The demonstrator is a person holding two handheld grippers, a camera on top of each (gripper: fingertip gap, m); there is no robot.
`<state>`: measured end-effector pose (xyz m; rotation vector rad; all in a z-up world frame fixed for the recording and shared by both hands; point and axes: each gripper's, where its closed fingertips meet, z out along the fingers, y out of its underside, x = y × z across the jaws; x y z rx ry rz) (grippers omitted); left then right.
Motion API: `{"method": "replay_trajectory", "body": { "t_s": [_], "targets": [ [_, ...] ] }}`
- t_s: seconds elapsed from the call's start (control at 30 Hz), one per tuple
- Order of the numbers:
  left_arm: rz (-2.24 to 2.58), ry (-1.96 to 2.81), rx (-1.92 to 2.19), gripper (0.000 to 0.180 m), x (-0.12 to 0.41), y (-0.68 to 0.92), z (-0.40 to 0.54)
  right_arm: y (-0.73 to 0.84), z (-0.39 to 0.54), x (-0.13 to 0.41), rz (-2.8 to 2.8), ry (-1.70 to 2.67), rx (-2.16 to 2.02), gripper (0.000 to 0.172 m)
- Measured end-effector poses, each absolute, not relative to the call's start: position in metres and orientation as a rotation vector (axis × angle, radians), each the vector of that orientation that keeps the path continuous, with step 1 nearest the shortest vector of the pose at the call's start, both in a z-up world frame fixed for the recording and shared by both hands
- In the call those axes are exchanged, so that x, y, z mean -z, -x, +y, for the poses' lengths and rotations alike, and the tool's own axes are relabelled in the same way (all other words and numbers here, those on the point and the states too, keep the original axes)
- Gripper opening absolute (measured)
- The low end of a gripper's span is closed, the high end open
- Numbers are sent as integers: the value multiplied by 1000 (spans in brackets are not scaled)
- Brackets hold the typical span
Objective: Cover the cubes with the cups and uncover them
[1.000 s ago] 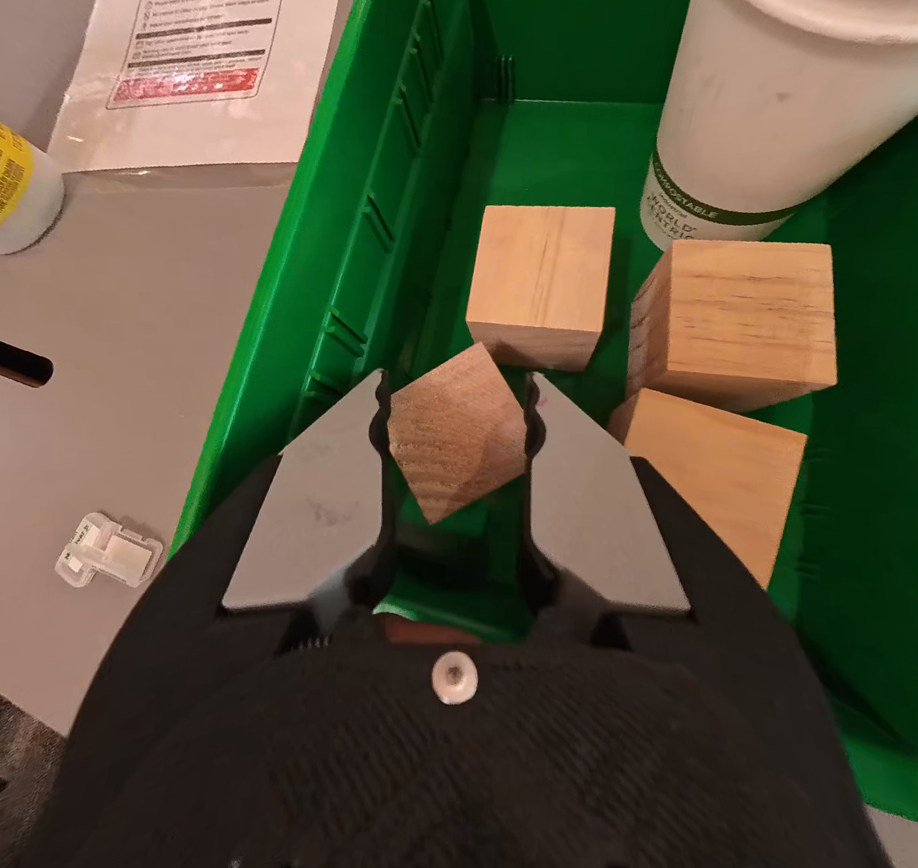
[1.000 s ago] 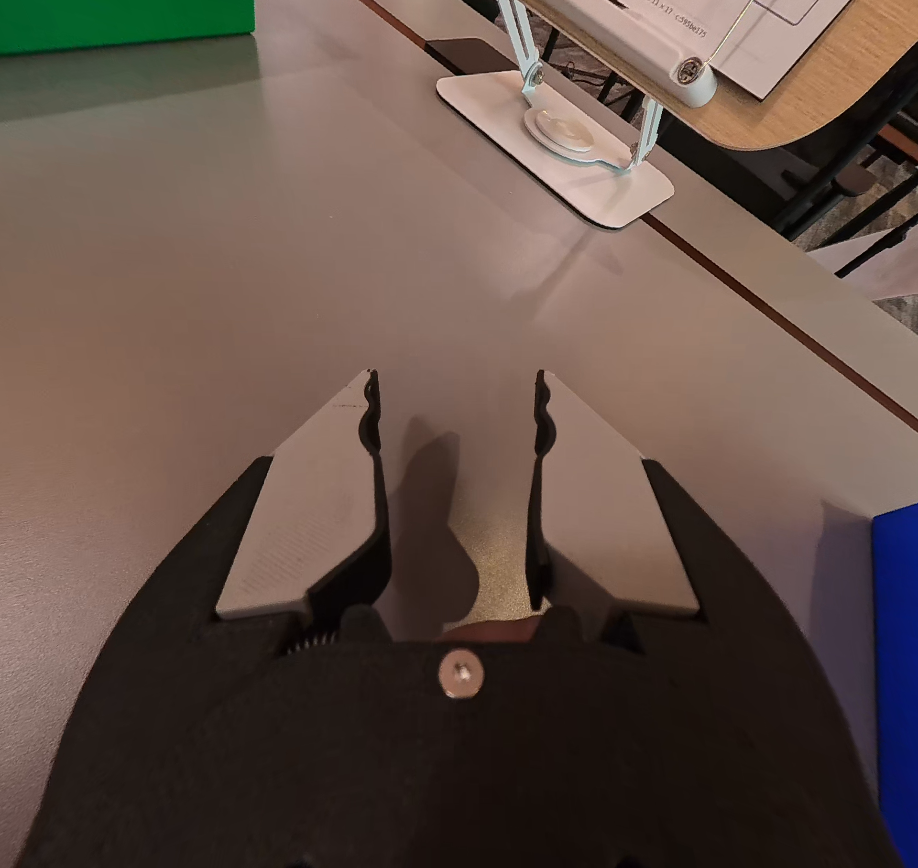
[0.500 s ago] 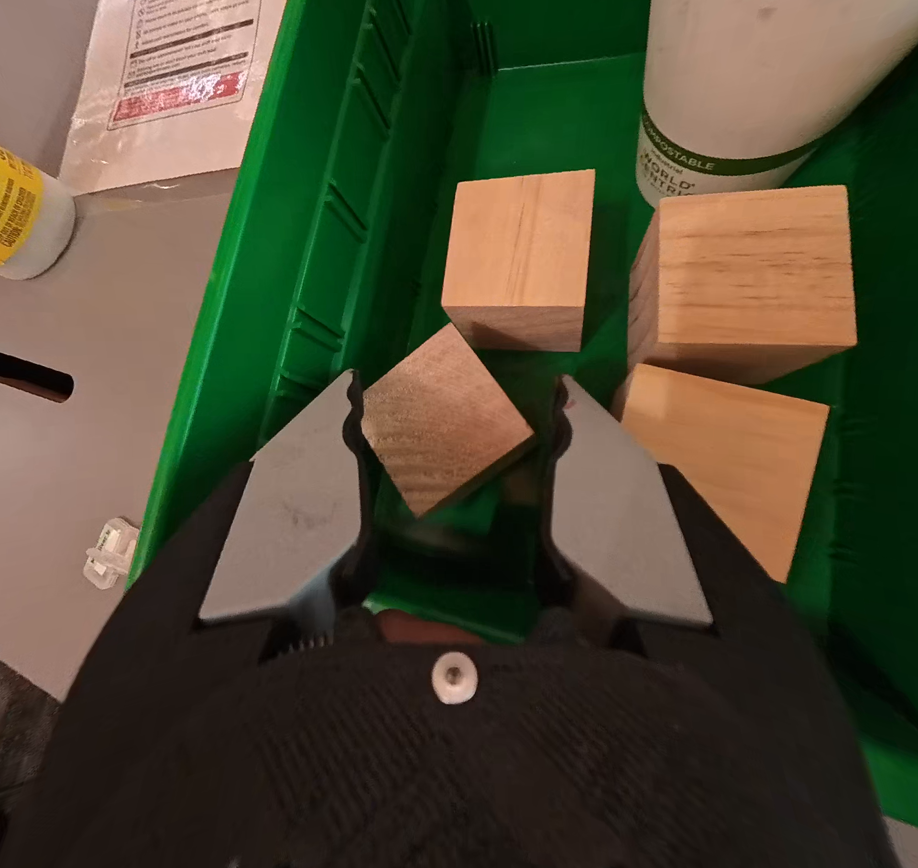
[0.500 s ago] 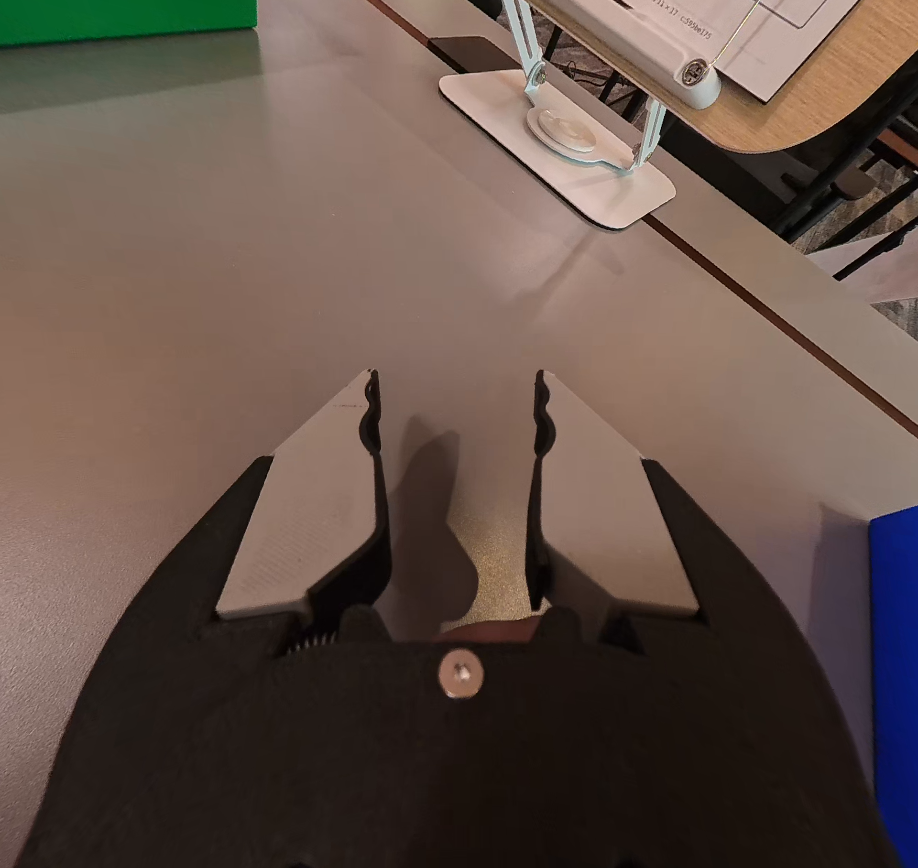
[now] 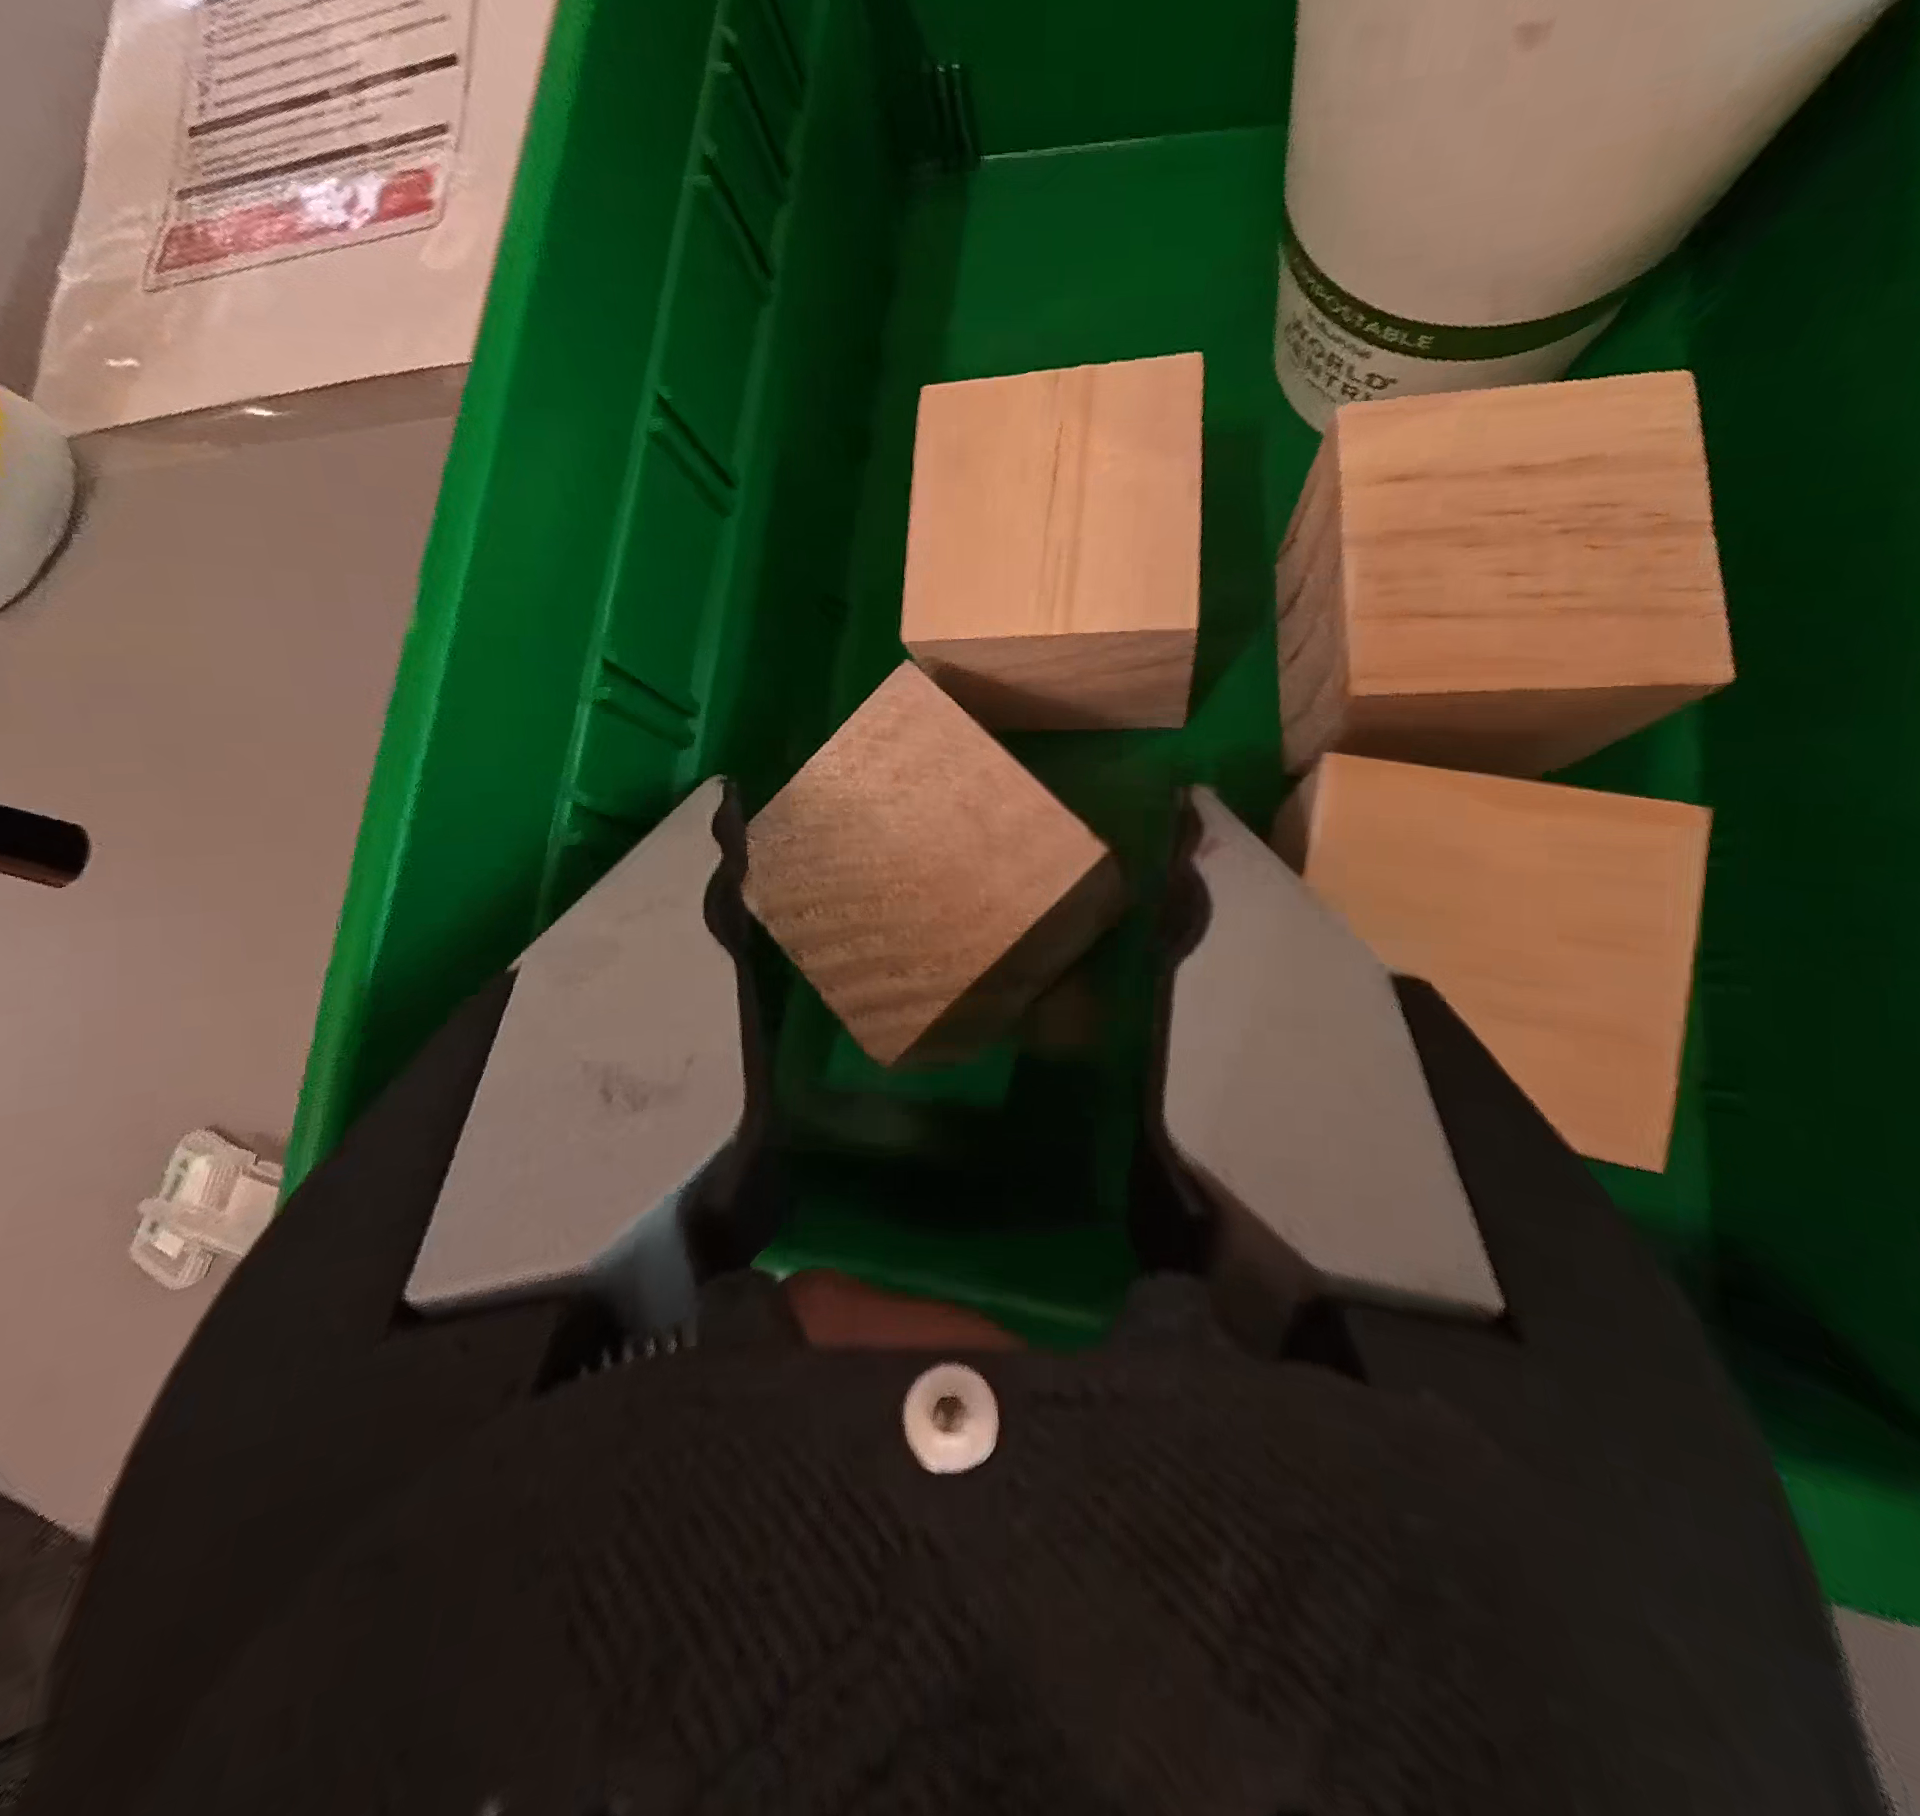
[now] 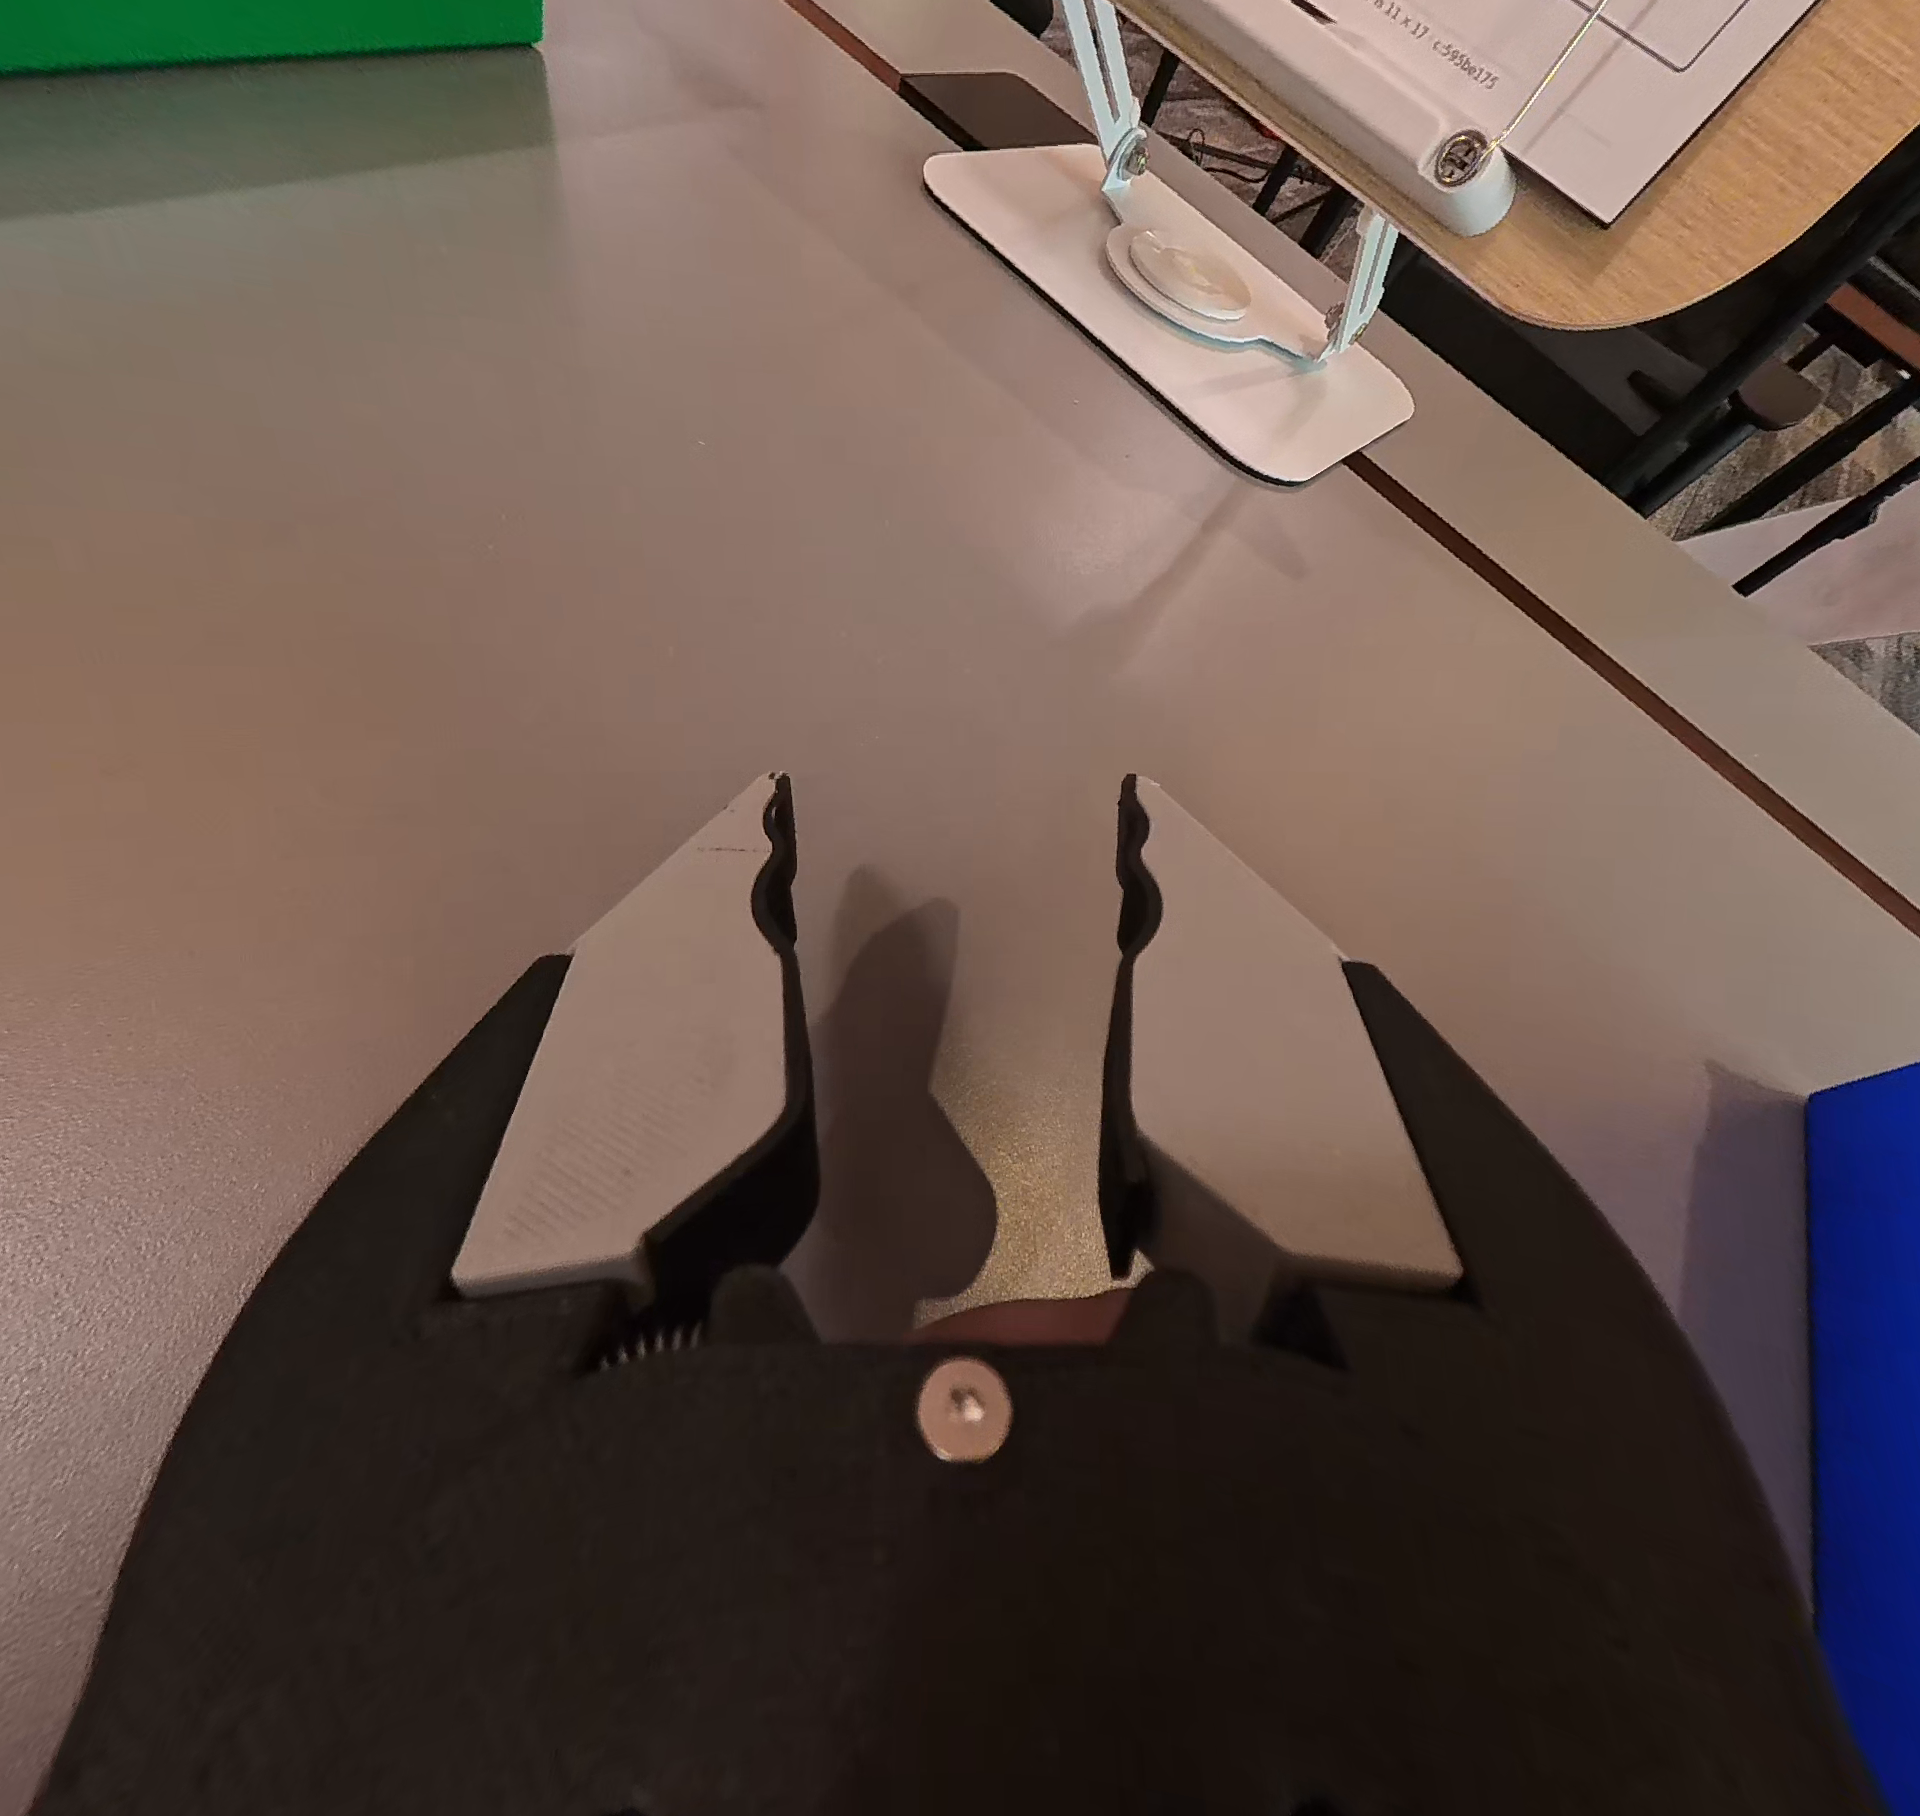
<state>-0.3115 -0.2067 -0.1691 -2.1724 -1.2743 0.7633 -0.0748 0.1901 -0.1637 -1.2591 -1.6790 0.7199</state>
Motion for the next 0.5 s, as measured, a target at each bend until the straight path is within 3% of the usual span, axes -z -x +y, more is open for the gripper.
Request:
{"method": "replay_trajectory", "body": {
  "t_s": [0.23, 0.4, 0.5],
  "targets": [
    [-1312, 2131, -746, 72, 170, 316, -204, 75, 189, 164, -1685, 1256, -720, 59],
    [-1428, 1974, -458, 80, 161, 312, -197, 75, 189, 164, -1688, 1250, -715, 59],
    [-1422, 1988, -494, 72, 154, 312, -205, 75, 188, 165, -1694, 1241, -707, 59]
  ]
}}
